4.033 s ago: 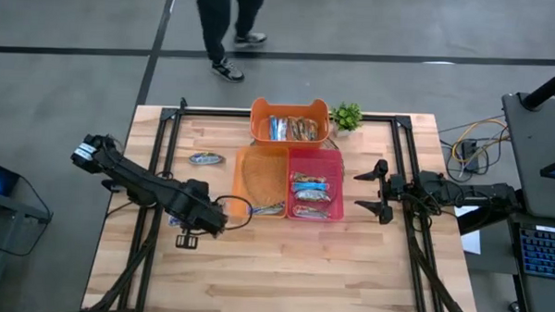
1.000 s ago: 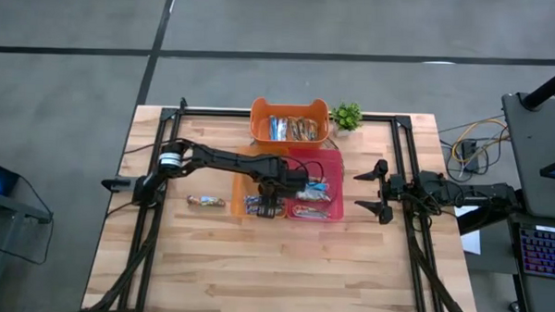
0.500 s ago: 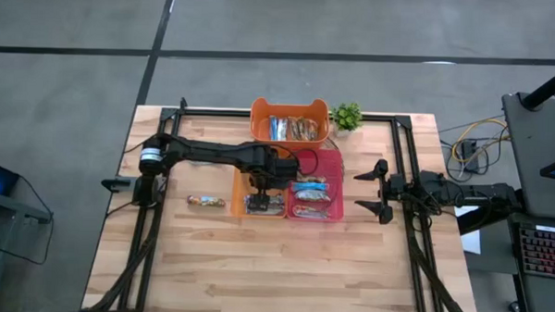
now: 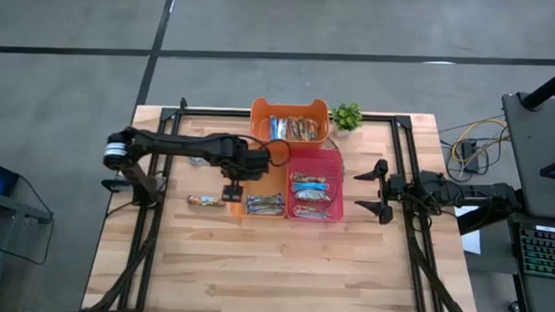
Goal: Pick and place Granola Bars by type
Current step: Put the blue granola bar into the light orange bin
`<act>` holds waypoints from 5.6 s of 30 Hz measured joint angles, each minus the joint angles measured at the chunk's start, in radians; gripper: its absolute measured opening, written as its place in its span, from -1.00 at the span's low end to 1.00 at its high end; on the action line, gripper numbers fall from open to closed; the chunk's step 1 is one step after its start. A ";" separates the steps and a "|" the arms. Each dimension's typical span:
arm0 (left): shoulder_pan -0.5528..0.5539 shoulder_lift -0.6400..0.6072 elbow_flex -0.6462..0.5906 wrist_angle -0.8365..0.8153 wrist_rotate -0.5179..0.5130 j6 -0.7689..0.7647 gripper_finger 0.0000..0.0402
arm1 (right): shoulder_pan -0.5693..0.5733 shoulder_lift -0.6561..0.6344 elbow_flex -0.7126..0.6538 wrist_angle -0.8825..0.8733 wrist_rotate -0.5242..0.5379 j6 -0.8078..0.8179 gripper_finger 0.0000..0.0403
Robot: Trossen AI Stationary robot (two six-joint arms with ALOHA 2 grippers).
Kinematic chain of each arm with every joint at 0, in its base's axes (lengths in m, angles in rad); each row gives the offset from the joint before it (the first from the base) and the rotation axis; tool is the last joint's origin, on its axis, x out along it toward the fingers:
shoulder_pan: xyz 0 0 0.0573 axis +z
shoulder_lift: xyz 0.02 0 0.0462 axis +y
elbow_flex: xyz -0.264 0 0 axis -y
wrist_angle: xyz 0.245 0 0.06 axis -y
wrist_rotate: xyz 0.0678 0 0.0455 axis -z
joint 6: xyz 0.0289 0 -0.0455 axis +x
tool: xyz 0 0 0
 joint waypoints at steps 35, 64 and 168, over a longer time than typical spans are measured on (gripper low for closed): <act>0.583 -0.213 -0.219 0.120 0.089 0.463 0.50 | 0.000 0.000 0.000 0.000 0.000 0.003 0.78; 0.659 -0.023 -0.375 0.282 0.081 0.476 0.50 | 0.000 0.000 0.000 0.000 0.000 0.000 0.78; -0.077 0.255 0.414 -0.139 0.043 -0.072 -0.99 | 0.000 0.001 0.000 0.000 0.000 0.002 0.78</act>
